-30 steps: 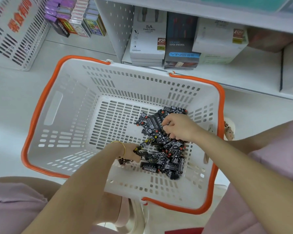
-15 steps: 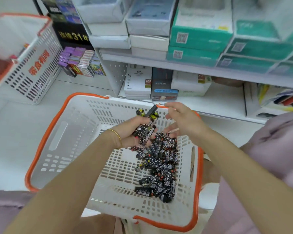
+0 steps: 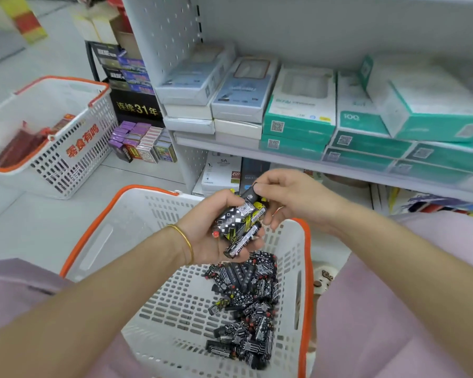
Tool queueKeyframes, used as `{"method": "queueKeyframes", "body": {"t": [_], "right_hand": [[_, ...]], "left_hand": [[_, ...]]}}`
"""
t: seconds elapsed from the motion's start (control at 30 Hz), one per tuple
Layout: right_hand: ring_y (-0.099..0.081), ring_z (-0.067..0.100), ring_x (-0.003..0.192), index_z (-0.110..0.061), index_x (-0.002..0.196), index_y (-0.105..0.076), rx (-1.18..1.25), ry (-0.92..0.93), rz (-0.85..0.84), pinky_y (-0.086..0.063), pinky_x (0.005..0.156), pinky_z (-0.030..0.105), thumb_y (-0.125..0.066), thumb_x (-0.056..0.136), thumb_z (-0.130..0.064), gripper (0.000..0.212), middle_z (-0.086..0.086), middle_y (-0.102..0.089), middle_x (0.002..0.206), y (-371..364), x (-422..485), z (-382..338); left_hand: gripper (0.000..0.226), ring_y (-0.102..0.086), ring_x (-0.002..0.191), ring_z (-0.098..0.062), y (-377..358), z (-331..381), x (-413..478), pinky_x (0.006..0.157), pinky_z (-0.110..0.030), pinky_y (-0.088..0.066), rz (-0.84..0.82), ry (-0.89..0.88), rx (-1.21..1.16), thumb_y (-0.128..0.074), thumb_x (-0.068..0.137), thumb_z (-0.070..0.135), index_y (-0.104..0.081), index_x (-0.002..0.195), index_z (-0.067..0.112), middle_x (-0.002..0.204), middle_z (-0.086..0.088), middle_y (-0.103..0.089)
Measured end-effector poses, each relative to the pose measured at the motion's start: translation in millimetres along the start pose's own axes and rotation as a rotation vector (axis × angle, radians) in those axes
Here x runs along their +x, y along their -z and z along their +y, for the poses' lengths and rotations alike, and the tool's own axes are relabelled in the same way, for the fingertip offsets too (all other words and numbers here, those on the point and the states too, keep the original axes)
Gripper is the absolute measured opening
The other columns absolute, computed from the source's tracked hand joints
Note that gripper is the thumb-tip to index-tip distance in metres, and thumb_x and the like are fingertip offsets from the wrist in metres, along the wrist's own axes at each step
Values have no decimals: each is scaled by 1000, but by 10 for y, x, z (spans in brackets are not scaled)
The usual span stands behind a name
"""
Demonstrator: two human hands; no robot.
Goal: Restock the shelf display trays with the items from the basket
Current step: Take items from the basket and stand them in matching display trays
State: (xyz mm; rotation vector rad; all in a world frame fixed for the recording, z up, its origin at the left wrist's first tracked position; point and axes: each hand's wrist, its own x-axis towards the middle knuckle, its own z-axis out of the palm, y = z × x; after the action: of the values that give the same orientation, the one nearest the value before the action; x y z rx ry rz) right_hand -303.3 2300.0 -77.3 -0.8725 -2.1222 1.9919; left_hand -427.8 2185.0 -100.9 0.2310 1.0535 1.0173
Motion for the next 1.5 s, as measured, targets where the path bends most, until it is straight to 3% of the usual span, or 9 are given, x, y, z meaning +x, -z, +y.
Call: {"method": "queueKeyframes", "body": {"t": [0.17,0.4,0.5,0.63,0.77,1.0,1.1,1.33,1.5], "right_hand": [[-58,17,46,-6,91,-49,178,-2,164,-50,43,25,-41,100,-14,14,13,-55,73,-53,98,28],[-48,11,46,-14,87,-58,181,75,364,-43,43,22,-48,96,-13,14,5,-54,68,34,90,-1],[-40,12,44,-12,98,-62,156,157,303,-39,42,24,-50,95,-10,13,2,-46,58,146,-22,-58],[-49,19,47,-6,99,-57,318,202,188,-49,47,29,-48,93,-2,11,10,-53,62,249,-250,-190],[-50,18,46,-11,87,-55,180,252,347,-45,43,26,-65,84,-16,12,8,-54,60,425,-528,-310],[-63,16,62,-11,98,-55,58,421,477,-52,47,25,-54,89,5,18,3,-60,85,1050,-1408,-725],[-64,15,59,-9,98,-58,53,451,518,-53,52,23,-52,89,8,20,9,-61,81,1274,-1656,-907],[-62,10,51,-6,102,-61,70,591,872,-52,52,18,-57,86,8,22,11,-63,72,1973,-2081,-1411],[-61,13,58,-8,105,-61,-427,486,1309,-49,54,12,-53,85,0,22,3,-60,81,2605,-2009,-1628]], "left_hand": [[30,-60,59,-21,30,17,10,42,-20,-43,49,-22,-45,-60,61,27,-67,78,2,75,-12,-63],[33,-56,54,-15,-29,66,-3,42,-18,-42,47,-33,-59,-58,65,30,-58,86,4,73,-9,-62],[33,-55,54,-15,-89,94,-5,40,-18,-41,49,-58,-38,-56,66,30,-56,87,4,72,-9,-62],[31,-55,53,-15,-269,138,4,39,-21,-41,72,-114,68,-54,76,23,-53,100,3,72,-10,-63],[17,-58,53,-17,-625,222,-1,42,-22,-43,98,-169,229,-46,93,19,-52,98,4,74,-13,-66],[13,-56,50,-17,-1608,491,-40,42,-22,-43,35,-252,359,-48,92,18,-55,96,8,70,-13,-66],[13,-54,48,-17,-2001,609,-20,40,-20,-41,-3,-275,348,-48,91,18,-56,91,8,68,-13,-64],[20,-54,45,-15,-2970,934,39,38,-18,-40,-83,-336,309,-49,91,21,-55,84,4,62,-11,-63],[18,-51,48,-15,-3279,1083,119,38,-18,-40,-112,-346,211,-47,92,22,-52,88,5,64,-11,-61]]}}
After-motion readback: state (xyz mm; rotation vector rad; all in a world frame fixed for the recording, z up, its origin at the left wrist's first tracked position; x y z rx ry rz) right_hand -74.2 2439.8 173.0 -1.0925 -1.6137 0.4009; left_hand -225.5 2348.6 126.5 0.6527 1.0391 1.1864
